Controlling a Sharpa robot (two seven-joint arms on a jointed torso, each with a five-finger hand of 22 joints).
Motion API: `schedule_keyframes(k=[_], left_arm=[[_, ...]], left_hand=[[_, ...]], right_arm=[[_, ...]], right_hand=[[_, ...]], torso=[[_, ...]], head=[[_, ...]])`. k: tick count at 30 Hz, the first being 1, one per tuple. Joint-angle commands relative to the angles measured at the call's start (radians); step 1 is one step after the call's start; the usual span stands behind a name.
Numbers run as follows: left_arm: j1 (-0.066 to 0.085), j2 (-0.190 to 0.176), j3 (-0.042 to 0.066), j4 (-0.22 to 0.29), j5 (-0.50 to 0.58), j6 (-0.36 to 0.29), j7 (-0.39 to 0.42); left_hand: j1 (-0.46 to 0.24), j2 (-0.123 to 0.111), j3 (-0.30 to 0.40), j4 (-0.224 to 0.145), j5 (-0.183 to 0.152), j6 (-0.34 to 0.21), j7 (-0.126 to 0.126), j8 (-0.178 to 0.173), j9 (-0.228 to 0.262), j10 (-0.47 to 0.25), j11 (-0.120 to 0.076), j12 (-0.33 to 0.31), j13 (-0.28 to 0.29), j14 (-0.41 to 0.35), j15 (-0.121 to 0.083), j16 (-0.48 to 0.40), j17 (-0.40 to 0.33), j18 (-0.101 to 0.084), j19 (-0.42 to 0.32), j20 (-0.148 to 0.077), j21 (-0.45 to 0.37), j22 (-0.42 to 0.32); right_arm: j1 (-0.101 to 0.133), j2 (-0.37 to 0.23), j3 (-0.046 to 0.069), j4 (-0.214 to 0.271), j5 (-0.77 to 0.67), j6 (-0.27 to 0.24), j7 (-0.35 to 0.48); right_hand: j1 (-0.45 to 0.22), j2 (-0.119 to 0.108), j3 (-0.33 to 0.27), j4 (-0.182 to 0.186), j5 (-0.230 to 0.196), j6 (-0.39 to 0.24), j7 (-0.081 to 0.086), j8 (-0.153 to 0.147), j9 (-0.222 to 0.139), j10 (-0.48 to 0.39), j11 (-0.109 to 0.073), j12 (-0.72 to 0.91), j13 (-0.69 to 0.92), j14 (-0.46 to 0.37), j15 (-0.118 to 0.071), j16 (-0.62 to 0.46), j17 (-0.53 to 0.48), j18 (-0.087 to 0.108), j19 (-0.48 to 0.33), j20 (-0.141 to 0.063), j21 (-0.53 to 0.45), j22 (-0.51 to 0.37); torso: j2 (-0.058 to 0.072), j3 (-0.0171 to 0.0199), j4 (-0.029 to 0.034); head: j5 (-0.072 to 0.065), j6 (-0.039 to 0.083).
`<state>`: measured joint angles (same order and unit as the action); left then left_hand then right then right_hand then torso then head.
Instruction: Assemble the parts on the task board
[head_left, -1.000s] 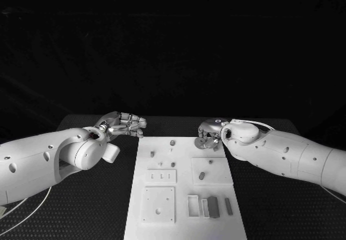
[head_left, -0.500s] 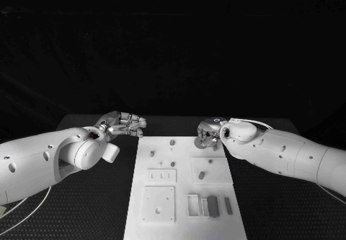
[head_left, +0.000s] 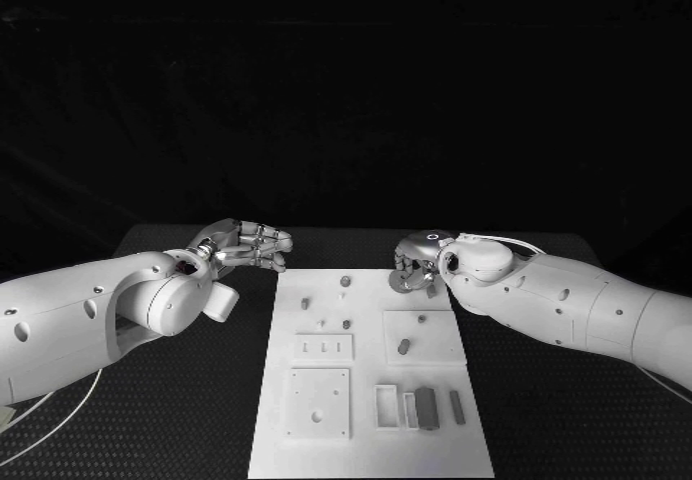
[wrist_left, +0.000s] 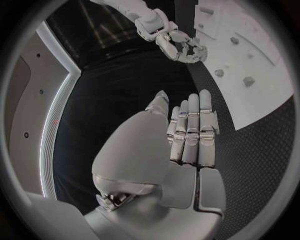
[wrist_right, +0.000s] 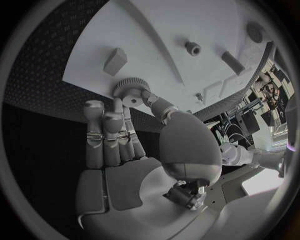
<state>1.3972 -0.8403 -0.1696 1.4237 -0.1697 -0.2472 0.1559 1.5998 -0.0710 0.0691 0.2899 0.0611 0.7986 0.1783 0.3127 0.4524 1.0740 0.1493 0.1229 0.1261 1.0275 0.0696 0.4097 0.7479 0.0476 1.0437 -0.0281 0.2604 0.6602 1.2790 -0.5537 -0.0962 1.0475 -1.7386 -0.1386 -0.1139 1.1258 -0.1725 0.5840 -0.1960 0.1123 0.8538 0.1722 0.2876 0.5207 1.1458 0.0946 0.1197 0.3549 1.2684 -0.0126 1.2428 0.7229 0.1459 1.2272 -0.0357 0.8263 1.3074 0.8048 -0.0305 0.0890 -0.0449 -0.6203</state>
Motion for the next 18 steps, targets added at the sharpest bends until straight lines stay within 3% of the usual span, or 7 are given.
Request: schedule_keyframes(k=[1,6,18], left_arm=[[0.003,0.001,0.001,0.004,-0.005,0.013,0.007],[0.003,0.0,0.001,0.004,-0.005,0.014,0.007],[0.003,-0.001,0.001,0.006,-0.005,0.013,0.007]], left_hand=[[-0.009,-0.001,0.005,0.0,-0.005,0.003,0.004,-0.005,-0.001,0.001,0.007,-0.006,0.0,0.008,0.0,-0.007,0.001,0.011,-0.003,-0.002,-0.007,0.002],[-0.009,-0.001,0.005,0.0,-0.005,0.003,0.004,-0.005,-0.001,0.001,0.007,-0.007,0.0,0.008,0.0,-0.007,0.002,0.011,-0.003,-0.003,-0.007,0.002],[-0.009,-0.002,0.006,0.0,-0.005,0.003,0.004,-0.005,-0.001,0.001,0.007,-0.007,0.001,0.009,0.0,-0.008,0.003,0.011,-0.003,-0.002,-0.007,0.002]], right_arm=[[-0.024,0.001,-0.016,-0.008,-0.026,0.09,-0.003],[-0.024,0.001,-0.018,-0.007,-0.033,0.113,-0.005],[-0.028,0.009,-0.026,-0.016,-0.037,0.179,-0.006]], right_hand=[[0.003,-0.006,0.001,-0.01,0.004,-0.008,0.002,-0.006,-0.003,0.0,0.001,-0.005,0.004,-0.005,-0.004,0.005,-0.002,0.116,-0.009,0.0,0.003,0.021],[0.007,-0.006,0.004,-0.023,0.004,-0.01,0.004,-0.008,-0.004,-0.002,0.002,-0.008,0.009,-0.007,-0.003,0.004,-0.003,0.116,-0.011,0.001,0.002,0.02],[0.016,0.015,0.015,-0.067,0.005,-0.017,0.005,-0.014,-0.01,-0.019,0.005,-0.023,0.02,-0.014,0.0,0.003,-0.009,0.116,-0.018,0.008,-0.001,0.02]], torso=[[-0.001,0.0,-0.001],[-0.002,0.0,-0.0012],[-0.001,-0.0004,-0.0003]], head=[[-0.001,-0.004],[-0.001,-0.006],[-0.004,-0.011]])
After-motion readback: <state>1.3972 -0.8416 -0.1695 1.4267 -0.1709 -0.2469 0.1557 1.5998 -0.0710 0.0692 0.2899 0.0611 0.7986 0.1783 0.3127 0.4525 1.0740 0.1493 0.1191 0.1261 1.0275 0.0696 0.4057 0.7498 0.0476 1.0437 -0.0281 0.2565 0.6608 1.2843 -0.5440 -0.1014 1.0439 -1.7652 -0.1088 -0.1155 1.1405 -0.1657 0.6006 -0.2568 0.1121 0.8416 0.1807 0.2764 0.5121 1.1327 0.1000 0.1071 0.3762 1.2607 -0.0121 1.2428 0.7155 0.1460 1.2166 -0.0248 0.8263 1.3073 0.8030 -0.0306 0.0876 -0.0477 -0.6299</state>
